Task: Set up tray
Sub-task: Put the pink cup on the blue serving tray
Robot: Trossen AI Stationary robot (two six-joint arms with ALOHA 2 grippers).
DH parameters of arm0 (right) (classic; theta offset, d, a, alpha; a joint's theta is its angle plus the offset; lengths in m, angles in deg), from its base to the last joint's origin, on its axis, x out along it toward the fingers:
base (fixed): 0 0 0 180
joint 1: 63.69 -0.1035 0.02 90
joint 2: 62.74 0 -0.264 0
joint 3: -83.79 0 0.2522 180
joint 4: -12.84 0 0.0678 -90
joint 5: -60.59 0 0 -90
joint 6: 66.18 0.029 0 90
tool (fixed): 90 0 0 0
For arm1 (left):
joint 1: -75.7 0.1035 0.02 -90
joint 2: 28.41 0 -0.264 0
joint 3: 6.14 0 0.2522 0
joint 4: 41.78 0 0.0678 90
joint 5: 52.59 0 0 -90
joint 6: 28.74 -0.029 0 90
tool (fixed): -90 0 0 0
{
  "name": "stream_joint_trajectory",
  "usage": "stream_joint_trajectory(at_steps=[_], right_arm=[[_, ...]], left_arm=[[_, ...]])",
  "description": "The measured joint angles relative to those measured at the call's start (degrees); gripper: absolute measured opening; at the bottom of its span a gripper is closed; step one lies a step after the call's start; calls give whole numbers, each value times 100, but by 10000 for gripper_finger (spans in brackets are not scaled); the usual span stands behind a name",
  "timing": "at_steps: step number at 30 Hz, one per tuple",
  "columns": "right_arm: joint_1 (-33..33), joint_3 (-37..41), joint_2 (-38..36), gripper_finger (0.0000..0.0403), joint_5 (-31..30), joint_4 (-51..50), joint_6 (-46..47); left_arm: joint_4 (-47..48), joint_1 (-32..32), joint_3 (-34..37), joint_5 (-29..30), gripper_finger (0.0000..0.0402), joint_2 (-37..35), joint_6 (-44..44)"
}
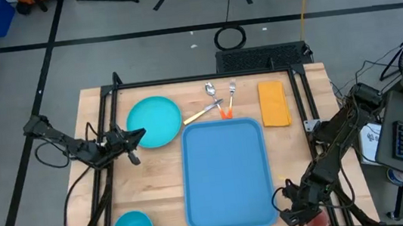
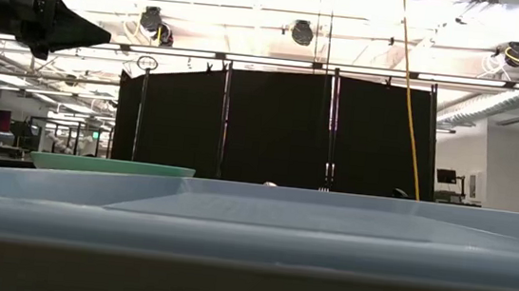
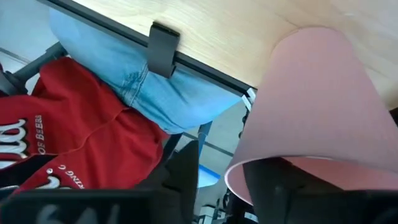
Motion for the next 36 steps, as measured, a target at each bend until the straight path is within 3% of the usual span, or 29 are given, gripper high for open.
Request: stream_joint_trajectory(at_steps=[6,26,36], right_arm=[[0,-2,-12,12,186,-2,-138],[48,-36,-24,1,565,-129,-328],[260,-765,-13,1,455,-1875,-895]], left_arm=[[2,-1,0,0,37,0,21],[9,-1,0,2,37,0,21],[9,-2,0,2,37,0,21]])
